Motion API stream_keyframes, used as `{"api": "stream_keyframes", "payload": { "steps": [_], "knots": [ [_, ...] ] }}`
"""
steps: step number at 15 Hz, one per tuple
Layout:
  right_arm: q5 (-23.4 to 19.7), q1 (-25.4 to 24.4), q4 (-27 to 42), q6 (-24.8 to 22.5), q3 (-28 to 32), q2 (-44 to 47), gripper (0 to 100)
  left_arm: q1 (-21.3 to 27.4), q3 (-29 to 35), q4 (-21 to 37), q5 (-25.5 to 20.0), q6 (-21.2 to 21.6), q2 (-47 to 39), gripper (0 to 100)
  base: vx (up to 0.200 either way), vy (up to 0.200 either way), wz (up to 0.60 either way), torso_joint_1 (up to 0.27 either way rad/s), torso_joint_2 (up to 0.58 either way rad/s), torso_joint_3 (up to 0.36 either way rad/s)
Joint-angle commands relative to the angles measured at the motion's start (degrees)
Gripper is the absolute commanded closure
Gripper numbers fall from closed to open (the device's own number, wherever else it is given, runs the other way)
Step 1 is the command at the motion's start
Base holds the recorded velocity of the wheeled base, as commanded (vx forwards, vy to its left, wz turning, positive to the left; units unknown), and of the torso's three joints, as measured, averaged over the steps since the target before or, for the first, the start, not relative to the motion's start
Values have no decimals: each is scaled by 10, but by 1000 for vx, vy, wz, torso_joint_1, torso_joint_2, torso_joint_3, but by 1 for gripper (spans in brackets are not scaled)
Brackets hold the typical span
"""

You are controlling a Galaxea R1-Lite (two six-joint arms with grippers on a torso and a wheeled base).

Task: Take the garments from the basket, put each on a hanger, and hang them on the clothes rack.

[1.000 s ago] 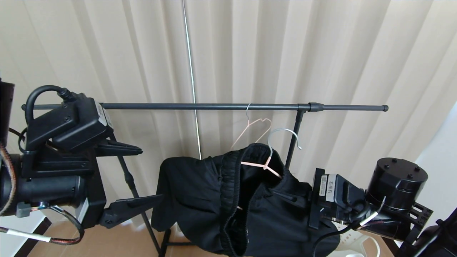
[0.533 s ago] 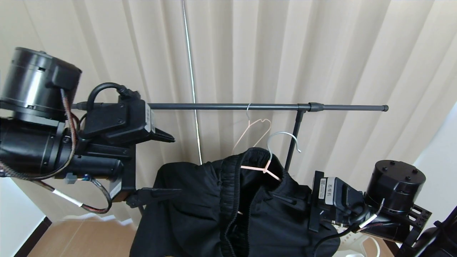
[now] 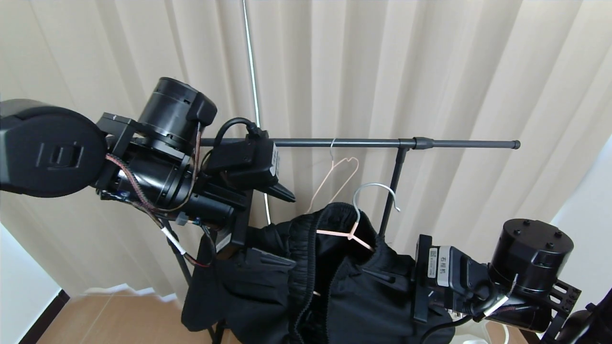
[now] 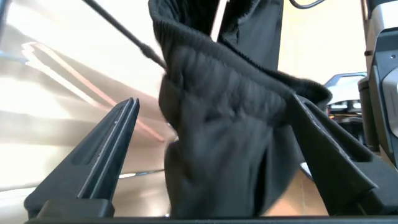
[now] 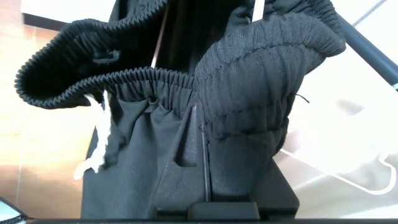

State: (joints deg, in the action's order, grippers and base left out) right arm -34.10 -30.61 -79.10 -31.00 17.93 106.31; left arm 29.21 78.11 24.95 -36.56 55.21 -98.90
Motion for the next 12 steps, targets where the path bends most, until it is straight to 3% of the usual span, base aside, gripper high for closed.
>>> {"api": "stream_keyframes", "payload": {
  "steps": [1,5,8,12],
  "knots": [
    [0,-2,0,0,-4,-8,100,6,-4,0,-11,0,-23,0,0,0,0,0,0,0],
    [-21,-2,0,-12,-7,-15,100,5,-20,0,-20,-1,-30,0,0,0,0,0,0,0],
    [-23,-5,-4,-20,-18,-28,100,3,-31,-1,-57,-5,-40,0,0,0,0,0,0,0],
    [-22,-18,-4,-20,-18,-36,100,6,-36,-1,-57,-5,-42,0,0,0,0,0,0,0]
  ]
}}
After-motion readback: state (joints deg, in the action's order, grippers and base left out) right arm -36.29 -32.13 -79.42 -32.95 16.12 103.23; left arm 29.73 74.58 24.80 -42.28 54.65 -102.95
